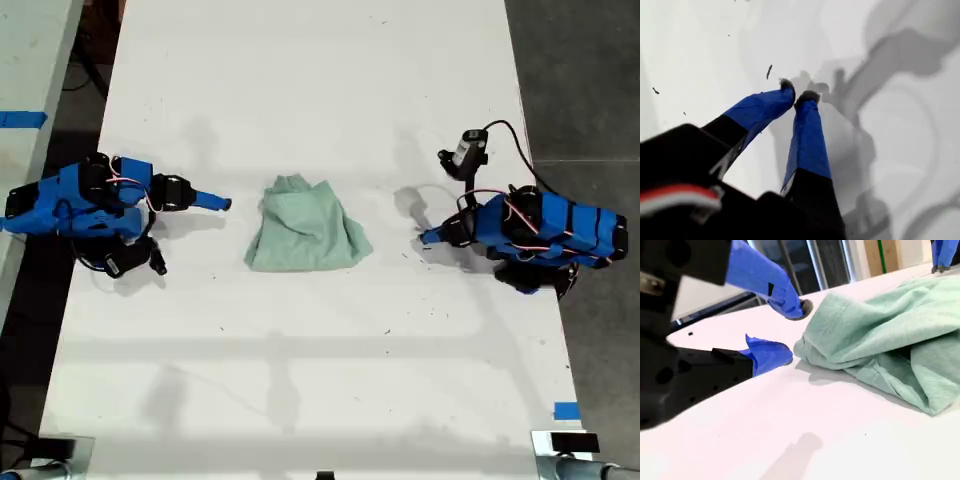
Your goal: Fold t shirt
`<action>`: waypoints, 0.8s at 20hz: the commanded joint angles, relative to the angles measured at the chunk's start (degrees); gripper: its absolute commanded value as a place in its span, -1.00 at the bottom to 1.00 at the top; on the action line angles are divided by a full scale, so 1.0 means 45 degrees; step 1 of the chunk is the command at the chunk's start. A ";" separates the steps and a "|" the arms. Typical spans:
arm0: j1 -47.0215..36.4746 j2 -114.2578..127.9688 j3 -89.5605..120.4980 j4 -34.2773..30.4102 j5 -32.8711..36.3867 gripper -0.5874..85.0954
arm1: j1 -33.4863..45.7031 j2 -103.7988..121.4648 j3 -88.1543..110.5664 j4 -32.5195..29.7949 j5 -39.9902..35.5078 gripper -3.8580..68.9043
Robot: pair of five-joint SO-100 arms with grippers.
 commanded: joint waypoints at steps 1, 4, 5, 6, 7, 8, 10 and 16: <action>0.0312 0.0059 0.0488 0.0000 0.0098 -0.74 | 0.0137 0.0156 0.0684 -0.0078 -0.0254 -0.77; 0.0312 0.0059 0.0488 0.0000 0.0098 -0.74 | 0.0137 0.0156 0.0684 -0.0078 -0.0254 -0.77; 0.0312 0.0059 0.0488 0.0000 0.0098 -0.74 | 0.0137 0.0156 0.0684 -0.0078 -0.0254 -0.77; 0.0312 0.0059 0.0488 0.0000 0.0098 -0.74 | 0.0137 0.0156 0.0684 -0.0078 -0.0254 -0.77; 0.0312 0.0059 0.0488 0.0000 0.0098 -0.74 | 0.0137 0.0156 0.0684 -0.0078 -0.0254 -0.77; 0.0312 0.0059 0.0488 0.0000 0.0098 -0.74 | 0.0137 0.0156 0.0684 -0.0078 -0.0254 -0.77; 0.0312 0.0059 0.0488 0.0000 0.0098 -0.75 | 0.0137 0.0156 0.0684 -0.0078 -0.0254 -0.77; 0.0078 0.0059 0.0488 0.0000 0.0117 -0.86 | 0.0137 0.0156 0.0684 -0.0078 -0.0254 -0.77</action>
